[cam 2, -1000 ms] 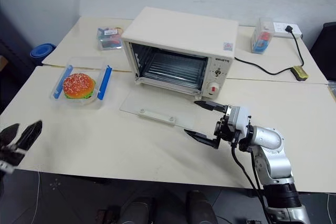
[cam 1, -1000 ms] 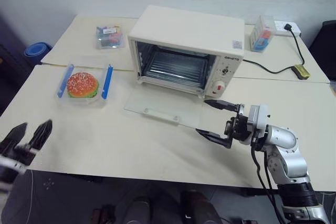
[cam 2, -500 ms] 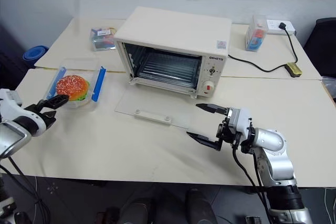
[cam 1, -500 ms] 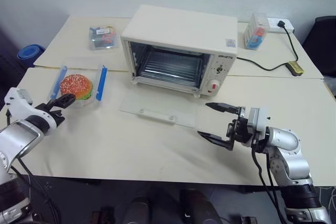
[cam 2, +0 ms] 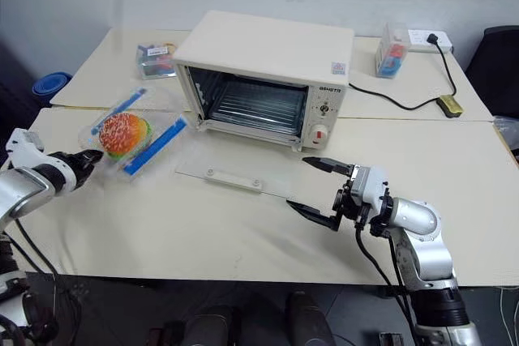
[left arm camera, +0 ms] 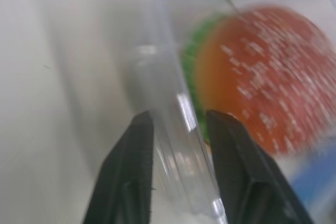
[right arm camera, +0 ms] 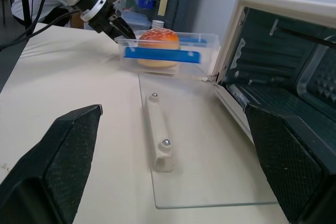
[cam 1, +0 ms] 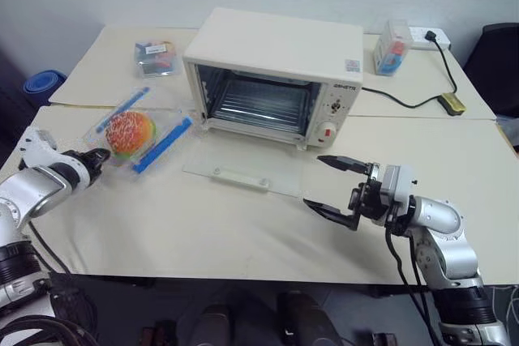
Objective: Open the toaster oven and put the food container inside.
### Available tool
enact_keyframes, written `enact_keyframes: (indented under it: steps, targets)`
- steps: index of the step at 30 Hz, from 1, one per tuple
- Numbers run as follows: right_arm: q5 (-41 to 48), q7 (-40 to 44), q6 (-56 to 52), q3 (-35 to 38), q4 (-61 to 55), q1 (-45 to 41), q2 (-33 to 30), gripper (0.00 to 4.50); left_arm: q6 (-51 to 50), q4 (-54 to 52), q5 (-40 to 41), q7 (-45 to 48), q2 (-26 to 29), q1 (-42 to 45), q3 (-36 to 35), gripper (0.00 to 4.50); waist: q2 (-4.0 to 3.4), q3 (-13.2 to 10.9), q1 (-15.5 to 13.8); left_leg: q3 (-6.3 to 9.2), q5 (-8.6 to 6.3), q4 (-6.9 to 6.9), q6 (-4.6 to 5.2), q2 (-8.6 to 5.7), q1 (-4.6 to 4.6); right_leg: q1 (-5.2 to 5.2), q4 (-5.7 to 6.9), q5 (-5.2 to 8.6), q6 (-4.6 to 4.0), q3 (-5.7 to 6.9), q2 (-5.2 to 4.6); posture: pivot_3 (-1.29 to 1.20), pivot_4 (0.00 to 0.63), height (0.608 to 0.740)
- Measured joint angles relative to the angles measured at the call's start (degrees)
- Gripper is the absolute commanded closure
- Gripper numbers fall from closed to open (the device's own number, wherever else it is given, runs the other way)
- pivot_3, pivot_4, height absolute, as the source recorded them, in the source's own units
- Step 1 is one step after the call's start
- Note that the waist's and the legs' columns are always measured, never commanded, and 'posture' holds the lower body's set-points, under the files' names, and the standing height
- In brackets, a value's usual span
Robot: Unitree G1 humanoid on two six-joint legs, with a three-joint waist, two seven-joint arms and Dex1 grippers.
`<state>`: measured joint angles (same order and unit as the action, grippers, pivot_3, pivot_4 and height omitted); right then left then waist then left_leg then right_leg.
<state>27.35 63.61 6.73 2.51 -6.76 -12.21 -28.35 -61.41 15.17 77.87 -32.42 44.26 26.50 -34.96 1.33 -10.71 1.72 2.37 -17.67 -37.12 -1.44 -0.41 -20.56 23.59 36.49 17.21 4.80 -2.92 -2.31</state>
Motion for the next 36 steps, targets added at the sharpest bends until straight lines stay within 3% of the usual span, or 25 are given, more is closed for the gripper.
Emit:
enact_keyframes:
  steps: [1,3,6,12,17,20,26,30,36]
  targets:
    - [-0.22,-0.12,0.14,-0.04,0.01,-0.14,0.09,0.0,-0.87,1.33,-1.24,1.41,1.48,0.12,0.32,4.32,0.0,0.0,-0.04,0.0,0.0,0.0,0.0,0.0,0.0,0.0,0.0,0.0,0.0,0.0,0.0,0.0,0.15,0.74]
    - [-0.42,-0.18,0.3,-0.31,0.08,-0.19,0.43,0.0,-1.36,4.0,-4.14,4.19,4.54,0.91,0.76,4.5,0.03,-0.01,-0.04,0.01,0.0,0.0,-0.01,0.01,-0.02,0.02,-0.01,0.01,-0.01,0.02,0.01,0.0,0.15,0.74]
    - [-0.86,-0.23,0.52,-1.0,0.21,-0.2,0.9,0.0,-2.88,6.86,-9.31,9.82,9.97,2.49,3.06,4.5,0.05,-0.03,-0.13,0.03,0.0,0.0,-0.01,-0.02,-0.08,0.04,-0.04,0.01,-0.02,0.05,-0.01,0.0,0.15,0.74]
    - [-0.94,-0.25,0.63,-2.04,0.47,-0.51,1.3,0.0,-6.1,8.2,-19.48,30.53,21.3,7.04,13.0,4.5,0.08,-0.05,-0.16,0.14,0.0,0.02,0.0,-0.04,-0.29,0.12,-0.2,0.01,-0.02,0.15,-0.08,0.0,0.15,0.74]
    - [-0.94,-0.46,0.64,-1.81,0.53,0.25,0.53,0.0,-11.78,3.29,-22.08,42.58,23.61,11.74,19.64,4.5,0.08,-0.05,-0.34,0.28,0.01,-0.01,-0.01,-0.04,-0.7,0.39,-0.19,0.01,-0.02,0.24,-0.12,0.0,0.15,0.74]
    - [-0.93,-0.97,0.59,-0.19,0.52,2.09,-0.82,0.0,-15.78,-1.53,-22.37,43.29,20.52,15.8,21.52,4.5,0.08,-0.05,-0.61,0.29,0.0,-0.04,0.01,-0.05,-0.74,0.41,-0.19,0.01,-0.02,0.24,-0.13,0.0,0.15,0.74]
    - [-0.93,-3.27,0.44,2.96,-0.12,5.33,-2.54,0.0,-23.65,-8.52,-25.52,37.22,6.96,23.44,23.3,4.5,0.09,-0.06,-0.49,0.23,0.02,-0.14,0.01,-0.07,-0.69,0.42,0.03,0.01,-0.01,0.19,-0.08,0.0,0.15,0.74]
    - [-0.97,-4.81,0.29,3.05,-1.35,6.62,-2.58,0.0,-23.39,-12.25,-30.55,34.84,-1.93,26.88,28.0,4.5,0.1,-0.07,-0.07,0.16,0.05,-0.19,-0.04,-0.07,-0.67,0.44,0.17,0.0,0.0,0.11,-0.03,0.0,0.15,0.74]
    - [-1.37,-7.22,0.27,2.88,-4.13,8.16,-2.38,0.0,-20.51,-12.37,-37.67,34.25,-8.62,29.56,31.85,4.5,0.1,-0.07,-0.1,-0.03,0.28,-0.15,-0.45,-0.06,-0.73,0.73,0.4,0.0,0.0,-0.09,0.05,0.0,0.15,0.74]
